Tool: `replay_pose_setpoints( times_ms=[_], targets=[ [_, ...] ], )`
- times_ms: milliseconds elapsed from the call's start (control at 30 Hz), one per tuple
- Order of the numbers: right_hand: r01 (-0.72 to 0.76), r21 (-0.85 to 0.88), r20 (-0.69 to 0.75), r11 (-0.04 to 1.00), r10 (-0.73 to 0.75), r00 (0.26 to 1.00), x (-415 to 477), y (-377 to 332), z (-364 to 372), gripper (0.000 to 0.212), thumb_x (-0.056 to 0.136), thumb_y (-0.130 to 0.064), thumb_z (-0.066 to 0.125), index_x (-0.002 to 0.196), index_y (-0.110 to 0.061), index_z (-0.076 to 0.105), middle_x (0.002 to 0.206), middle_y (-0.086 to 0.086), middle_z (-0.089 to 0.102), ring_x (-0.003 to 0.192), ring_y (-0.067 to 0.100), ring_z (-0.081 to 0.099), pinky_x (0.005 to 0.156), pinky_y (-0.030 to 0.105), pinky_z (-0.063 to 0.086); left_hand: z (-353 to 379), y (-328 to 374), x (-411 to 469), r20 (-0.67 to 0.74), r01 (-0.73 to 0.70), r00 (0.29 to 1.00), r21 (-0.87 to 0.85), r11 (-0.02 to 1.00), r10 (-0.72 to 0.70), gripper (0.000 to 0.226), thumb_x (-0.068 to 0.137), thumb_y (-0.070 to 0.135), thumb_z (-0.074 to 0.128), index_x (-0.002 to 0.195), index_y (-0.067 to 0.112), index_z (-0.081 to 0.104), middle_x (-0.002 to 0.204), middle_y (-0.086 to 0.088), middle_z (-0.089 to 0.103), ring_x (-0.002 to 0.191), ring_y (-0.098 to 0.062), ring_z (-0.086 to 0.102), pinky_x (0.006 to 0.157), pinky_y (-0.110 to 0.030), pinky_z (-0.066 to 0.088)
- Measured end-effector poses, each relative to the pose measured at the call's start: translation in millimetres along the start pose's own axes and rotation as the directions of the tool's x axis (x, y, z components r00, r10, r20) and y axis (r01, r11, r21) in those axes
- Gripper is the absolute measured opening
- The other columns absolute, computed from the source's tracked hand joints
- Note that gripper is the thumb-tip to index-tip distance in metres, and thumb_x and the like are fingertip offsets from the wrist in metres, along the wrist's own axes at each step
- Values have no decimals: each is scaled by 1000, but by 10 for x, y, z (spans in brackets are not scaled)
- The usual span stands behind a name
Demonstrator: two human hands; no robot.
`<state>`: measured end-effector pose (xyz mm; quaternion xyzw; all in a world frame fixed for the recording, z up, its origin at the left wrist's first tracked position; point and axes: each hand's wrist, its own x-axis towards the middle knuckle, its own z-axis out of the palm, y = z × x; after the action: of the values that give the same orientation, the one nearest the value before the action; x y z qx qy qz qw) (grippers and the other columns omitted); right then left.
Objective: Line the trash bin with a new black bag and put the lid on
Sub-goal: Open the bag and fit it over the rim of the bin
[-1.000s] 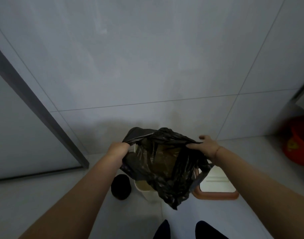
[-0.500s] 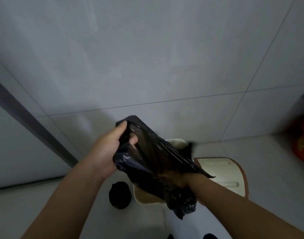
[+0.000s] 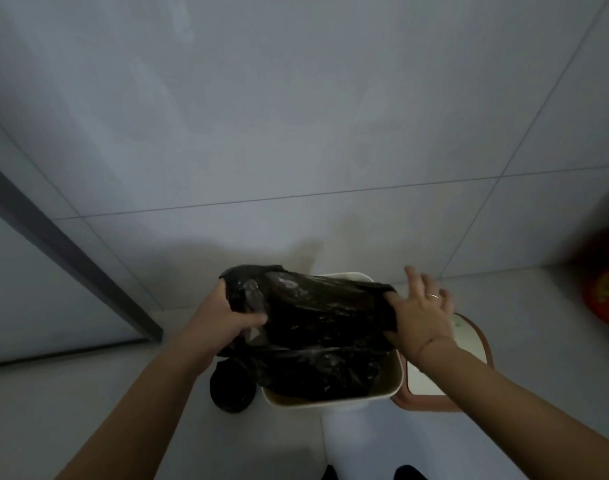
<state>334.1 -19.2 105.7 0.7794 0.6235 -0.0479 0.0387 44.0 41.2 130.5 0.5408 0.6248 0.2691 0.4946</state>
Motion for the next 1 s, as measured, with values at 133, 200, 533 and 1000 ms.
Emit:
replay_pose_setpoints(
  times_ms=[133,200,533,1000],
  targets=[
    [-72,409,172,910,0,985,157,209,117,60,82,-16,56,139,-23,38,155,9,18,127,32,47,106,38,40,92,-252,120,48,127,981,579,805,-190,90,66,12,77,142,10,31,126,-16,56,101,-28,56,73,-30,46],
    [-9,418,130,909,-50,990,271,181,115,57,81,-12,55,136,-17,43,142,10,41,122,30,52,103,35,41,124,-284,161,-61,179,982,601,779,-179,84,63,14,79,135,6,36,127,-19,51,106,-31,54,80,-34,47],
    [-188,905,134,382,164,977,850,45,94,27,84,-6,51,70,-18,71,84,10,68,88,27,63,84,34,52,371,-234,728,-178,40,979,637,770,96,57,76,44,70,123,14,59,126,-17,61,119,-33,55,96,-39,45],
    [-342,821,276,456,208,938,1031,215,675,25,88,0,54,110,3,66,110,23,67,89,27,62,67,16,50,544,-651,959,194,644,761,-346,683,-619,22,94,21,49,88,2,58,91,-16,62,69,-28,58,80,-35,52]
  ],
)
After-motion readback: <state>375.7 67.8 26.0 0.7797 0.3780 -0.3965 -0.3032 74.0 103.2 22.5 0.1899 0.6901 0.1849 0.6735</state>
